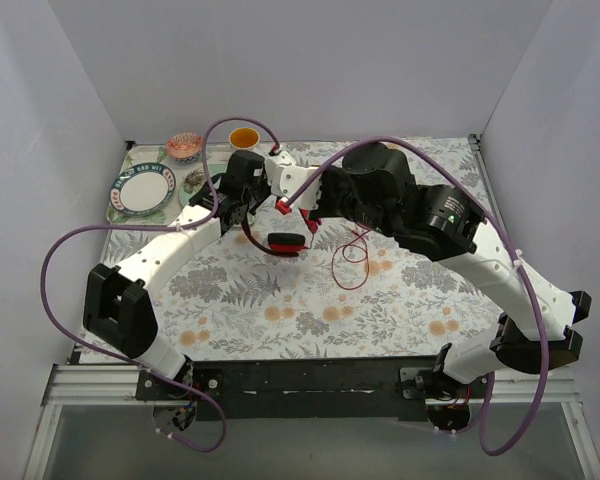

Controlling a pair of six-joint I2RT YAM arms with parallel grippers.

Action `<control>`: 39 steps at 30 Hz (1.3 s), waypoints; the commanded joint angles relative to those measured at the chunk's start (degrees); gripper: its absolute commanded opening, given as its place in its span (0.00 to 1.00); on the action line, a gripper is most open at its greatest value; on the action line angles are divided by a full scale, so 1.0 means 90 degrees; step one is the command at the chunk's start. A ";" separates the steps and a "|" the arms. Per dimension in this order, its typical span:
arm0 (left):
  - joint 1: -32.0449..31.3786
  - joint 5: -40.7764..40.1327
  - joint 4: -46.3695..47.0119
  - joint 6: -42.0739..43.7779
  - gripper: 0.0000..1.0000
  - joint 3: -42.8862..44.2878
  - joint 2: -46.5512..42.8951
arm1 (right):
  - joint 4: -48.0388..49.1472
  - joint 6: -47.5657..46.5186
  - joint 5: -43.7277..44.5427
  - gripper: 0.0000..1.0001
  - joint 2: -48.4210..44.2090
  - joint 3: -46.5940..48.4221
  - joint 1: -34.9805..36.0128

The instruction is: Wrap the headphones

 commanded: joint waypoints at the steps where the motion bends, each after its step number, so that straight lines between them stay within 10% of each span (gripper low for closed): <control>1: -0.0516 0.0821 -0.0035 0.0356 0.00 -0.0341 -0.0854 | 0.0736 -0.0655 -0.0039 0.01 0.0184 0.0377 -0.0078; 29: -0.1298 0.4953 -0.1930 -0.0288 0.00 0.0634 -0.1743 | 0.1117 0.1043 -0.1718 0.01 0.1571 0.0749 -0.3106; 39: -0.0888 0.5512 -0.1472 -0.2180 0.00 0.1629 -0.1831 | 0.2502 0.2156 -0.3103 0.01 0.0458 -0.1701 -0.3945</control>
